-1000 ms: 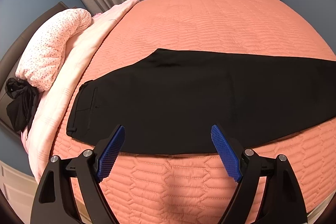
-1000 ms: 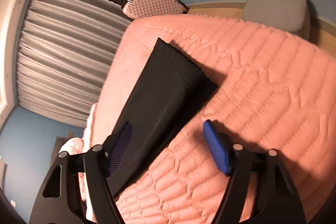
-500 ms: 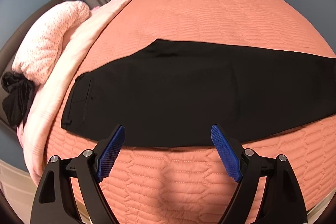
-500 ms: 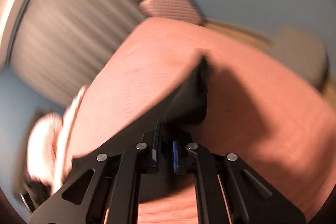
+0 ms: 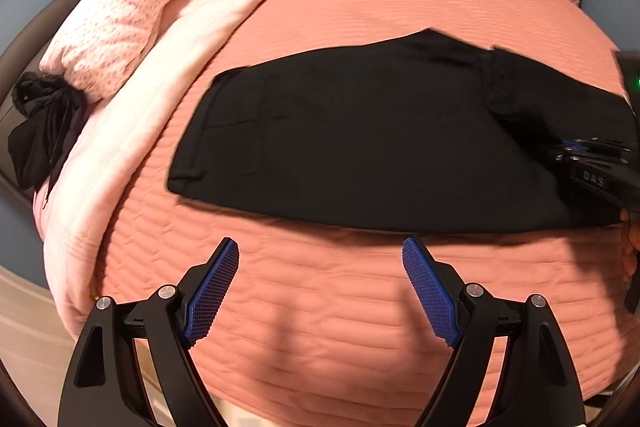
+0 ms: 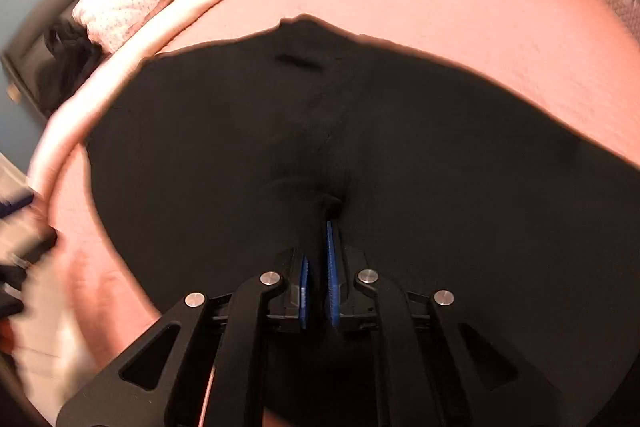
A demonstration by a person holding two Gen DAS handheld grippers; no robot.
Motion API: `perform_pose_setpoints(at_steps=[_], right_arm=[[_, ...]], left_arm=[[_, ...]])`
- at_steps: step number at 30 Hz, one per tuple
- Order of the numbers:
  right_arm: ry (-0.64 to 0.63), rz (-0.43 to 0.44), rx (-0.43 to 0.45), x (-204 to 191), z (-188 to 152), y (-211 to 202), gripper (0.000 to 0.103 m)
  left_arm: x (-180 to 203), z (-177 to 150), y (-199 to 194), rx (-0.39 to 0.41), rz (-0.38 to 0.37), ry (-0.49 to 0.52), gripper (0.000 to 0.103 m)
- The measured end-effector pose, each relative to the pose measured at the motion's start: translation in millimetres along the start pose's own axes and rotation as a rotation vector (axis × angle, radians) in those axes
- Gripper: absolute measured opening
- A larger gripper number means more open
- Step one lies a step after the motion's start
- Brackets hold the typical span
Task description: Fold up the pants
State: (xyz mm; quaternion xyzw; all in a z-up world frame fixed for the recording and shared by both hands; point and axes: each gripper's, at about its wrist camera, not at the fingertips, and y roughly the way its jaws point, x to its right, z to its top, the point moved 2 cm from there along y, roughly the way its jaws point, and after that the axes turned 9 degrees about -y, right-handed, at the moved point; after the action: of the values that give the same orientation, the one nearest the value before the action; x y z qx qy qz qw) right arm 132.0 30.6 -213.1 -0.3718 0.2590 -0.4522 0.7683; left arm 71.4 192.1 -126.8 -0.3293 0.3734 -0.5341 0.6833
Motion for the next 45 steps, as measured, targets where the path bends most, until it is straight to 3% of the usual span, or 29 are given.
perform_pose_setpoints(at_steps=[5, 7, 8, 10, 11, 12, 14, 21, 23, 25, 26, 27, 28, 29, 31, 33, 36, 41, 45], right_arm=[[-0.092, -0.069, 0.001, -16.8, 9.4, -22.5, 0.008], [-0.144, -0.088, -0.079, -17.5, 12.7, -10.0, 0.014], [-0.164, -0.109, -0.115, -19.5, 11.0, -8.0, 0.015], [-0.176, -0.117, -0.082, -29.8, 16.9, -23.5, 0.02], [-0.168, -0.118, -0.058, -33.8, 18.6, -37.5, 0.032], [-0.159, -0.115, -0.03, -37.4, 19.4, -51.5, 0.051], [-0.151, -0.139, 0.028, -45.3, 19.7, -81.7, 0.073], [-0.114, -0.15, 0.062, -59.0, 15.2, -135.7, 0.074], [-0.103, -0.146, 0.057, -60.4, 16.3, -140.5, 0.074], [-0.098, -0.153, 0.051, -63.8, 20.1, -140.6, 0.074], [-0.095, -0.159, 0.05, -63.8, 20.7, -141.5, 0.074], [-0.09, -0.16, 0.051, -63.6, 21.4, -141.1, 0.074], [-0.085, -0.162, 0.053, -63.1, 21.8, -139.4, 0.074], [-0.076, -0.168, 0.057, -61.4, 21.4, -139.8, 0.074], [-0.053, -0.178, 0.059, -54.7, 18.5, -142.9, 0.074], [-0.019, -0.187, 0.066, -45.3, 14.9, -145.7, 0.074], [0.077, -0.193, 0.098, -17.5, 4.1, -163.0, 0.074], [0.247, -0.258, 0.152, 42.5, -32.3, -207.2, 0.074], [0.359, -0.328, 0.169, 88.2, -78.3, -240.8, 0.076]], left_arm=[[-36.0, 5.6, 21.5, 0.0, -0.031, -0.059, 0.082], [-42.6, 9.4, 32.2, -0.013, -0.049, -0.1, 0.082], [-48.2, 11.5, 38.8, -0.023, -0.088, -0.142, 0.082], [-64.7, 16.4, 52.1, -0.048, -0.151, -0.248, 0.082], [-73.2, 19.1, 58.3, -0.057, -0.18, -0.291, 0.082], [-83.9, 21.1, 66.4, -0.066, -0.207, -0.351, 0.082], [-106.7, 25.6, 84.7, -0.072, -0.275, -0.478, 0.082], [-148.4, 50.2, 136.8, 0.001, -0.483, -0.769, 0.085], [-150.5, 58.8, 142.8, 0.03, -0.511, -0.797, 0.091], [-149.5, 65.3, 148.7, 0.041, -0.51, -0.809, 0.091], [-149.5, 67.8, 148.9, 0.062, -0.509, -0.813, 0.089], [-150.8, 69.3, 147.9, 0.085, -0.492, -0.818, 0.059], [-151.1, 73.0, 147.4, 0.09, -0.473, -0.804, 0.033], [-149.6, 76.1, 147.4, 0.077, -0.487, -0.776, 0.018], [-147.9, 83.8, 136.9, 0.091, -0.49, -0.764, 0.015], [-128.9, 101.8, 103.3, 0.162, -0.429, -0.618, 0.014], [-85.6, 130.7, 44.9, 0.253, -0.451, -0.434, 0.014], [51.9, 150.6, -66.3, 0.352, -0.55, -0.095, 0.014], [178.6, 118.2, -104.1, 0.281, -0.646, 0.116, 0.015]])
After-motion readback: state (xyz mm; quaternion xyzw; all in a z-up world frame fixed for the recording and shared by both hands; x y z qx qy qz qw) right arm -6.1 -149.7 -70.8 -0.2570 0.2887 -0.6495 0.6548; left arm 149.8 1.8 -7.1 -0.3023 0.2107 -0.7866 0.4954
